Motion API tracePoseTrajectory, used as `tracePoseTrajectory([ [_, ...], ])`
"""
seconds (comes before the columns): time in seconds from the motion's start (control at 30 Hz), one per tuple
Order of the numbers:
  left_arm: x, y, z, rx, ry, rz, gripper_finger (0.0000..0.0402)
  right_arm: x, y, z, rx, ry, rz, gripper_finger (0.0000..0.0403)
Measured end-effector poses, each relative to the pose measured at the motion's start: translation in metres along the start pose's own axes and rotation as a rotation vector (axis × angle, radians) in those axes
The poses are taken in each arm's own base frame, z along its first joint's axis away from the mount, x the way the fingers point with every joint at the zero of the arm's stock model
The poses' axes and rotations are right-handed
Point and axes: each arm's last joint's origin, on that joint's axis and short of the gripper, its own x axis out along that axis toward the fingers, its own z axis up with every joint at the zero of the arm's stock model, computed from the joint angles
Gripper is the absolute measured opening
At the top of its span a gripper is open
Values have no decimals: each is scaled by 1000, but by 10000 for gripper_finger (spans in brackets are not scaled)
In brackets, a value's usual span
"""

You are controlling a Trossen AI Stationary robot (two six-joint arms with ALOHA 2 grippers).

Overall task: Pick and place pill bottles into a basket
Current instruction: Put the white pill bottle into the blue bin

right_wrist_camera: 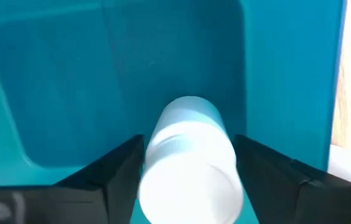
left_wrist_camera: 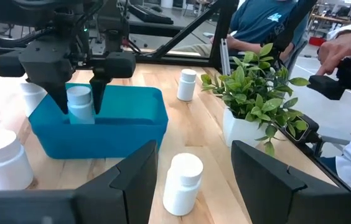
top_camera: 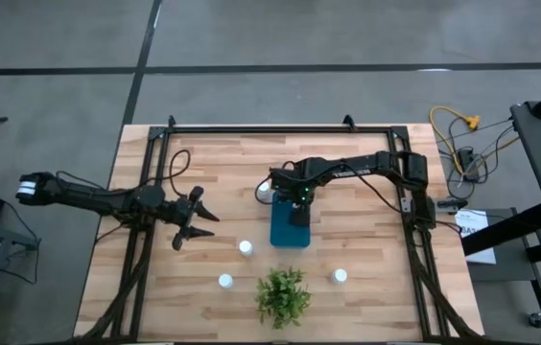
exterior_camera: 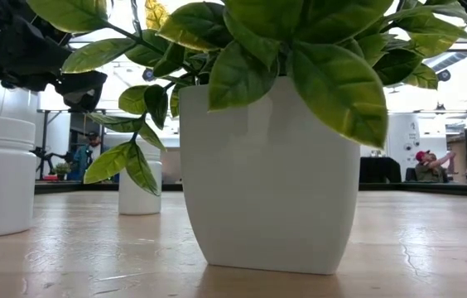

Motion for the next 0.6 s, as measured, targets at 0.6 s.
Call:
tracePoseTrajectory([
  [0.6, 0, 0, 0, 0, -1, -2, 188, -21, 2, -2, 39, -12, 1, 225],
])
